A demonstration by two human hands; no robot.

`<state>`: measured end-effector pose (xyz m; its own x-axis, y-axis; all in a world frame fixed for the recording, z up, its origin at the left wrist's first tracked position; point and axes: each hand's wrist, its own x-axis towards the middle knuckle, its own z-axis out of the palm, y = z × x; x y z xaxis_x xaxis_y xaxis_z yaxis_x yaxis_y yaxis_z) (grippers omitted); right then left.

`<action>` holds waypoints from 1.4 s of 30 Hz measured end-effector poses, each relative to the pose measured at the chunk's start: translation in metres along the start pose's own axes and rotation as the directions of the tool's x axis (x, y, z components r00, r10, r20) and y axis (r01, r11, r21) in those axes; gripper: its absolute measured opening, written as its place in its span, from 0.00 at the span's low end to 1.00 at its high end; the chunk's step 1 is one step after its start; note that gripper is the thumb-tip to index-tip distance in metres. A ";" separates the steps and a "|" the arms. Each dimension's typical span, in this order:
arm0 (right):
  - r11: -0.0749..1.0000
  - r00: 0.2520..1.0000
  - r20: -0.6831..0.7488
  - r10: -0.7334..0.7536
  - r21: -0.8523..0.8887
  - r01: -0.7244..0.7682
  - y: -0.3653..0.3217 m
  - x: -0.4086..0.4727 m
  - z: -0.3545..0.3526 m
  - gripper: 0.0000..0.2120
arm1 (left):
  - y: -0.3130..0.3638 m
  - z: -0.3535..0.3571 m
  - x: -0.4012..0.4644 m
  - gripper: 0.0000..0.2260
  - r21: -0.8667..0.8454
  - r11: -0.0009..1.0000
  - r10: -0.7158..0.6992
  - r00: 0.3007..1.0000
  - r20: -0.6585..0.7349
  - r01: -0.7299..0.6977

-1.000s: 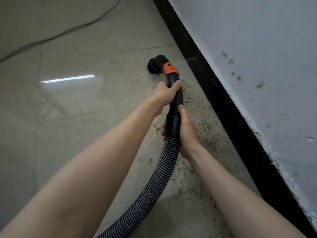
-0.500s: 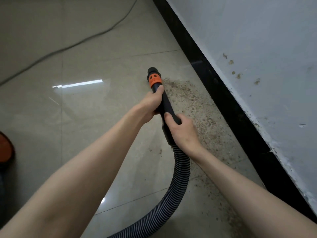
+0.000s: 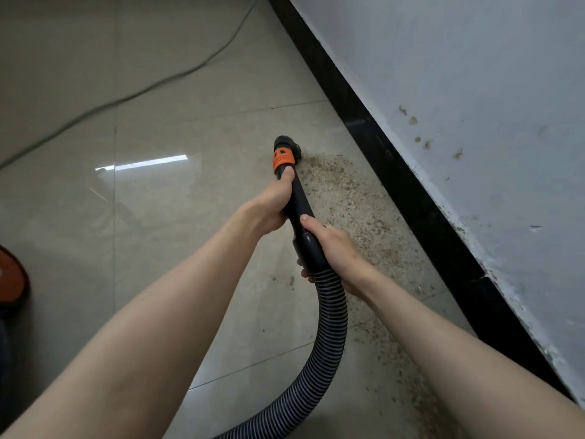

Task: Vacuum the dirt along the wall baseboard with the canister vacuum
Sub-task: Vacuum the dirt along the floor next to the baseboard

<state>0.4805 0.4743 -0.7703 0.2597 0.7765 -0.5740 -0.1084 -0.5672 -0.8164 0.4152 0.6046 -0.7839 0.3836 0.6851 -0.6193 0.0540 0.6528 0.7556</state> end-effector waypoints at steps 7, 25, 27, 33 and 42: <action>0.999 0.986 -0.162 -0.025 -0.049 0.017 0.004 0.013 -0.014 0.21 | -0.002 0.018 0.014 0.17 0.042 0.999 -0.016 1.000 0.027 0.015; 0.992 0.918 -0.376 -0.122 -0.064 0.106 0.034 0.029 -0.051 0.18 | -0.015 0.079 0.039 0.21 0.205 0.979 -0.013 0.990 0.142 -0.017; 0.991 0.919 -0.369 -0.136 -0.052 0.125 0.030 0.040 -0.051 0.18 | -0.010 0.078 0.049 0.23 0.212 0.976 0.015 0.992 0.128 -0.042; 0.986 0.933 -0.345 -0.106 0.087 0.145 0.021 0.083 -0.056 0.15 | 0.010 0.086 0.083 0.23 0.326 0.932 0.133 0.987 0.094 -0.157; 0.981 0.971 -0.203 -0.130 0.115 0.155 0.010 0.116 -0.055 0.17 | 0.025 0.056 0.111 0.18 0.327 0.921 0.202 0.978 0.059 -0.210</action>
<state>0.5621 0.5434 -0.8414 0.4605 0.7718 -0.4384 -0.1765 -0.4044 -0.8974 0.5106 0.6783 -0.8219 0.4407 0.7823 -0.4402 0.2706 0.3518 0.8961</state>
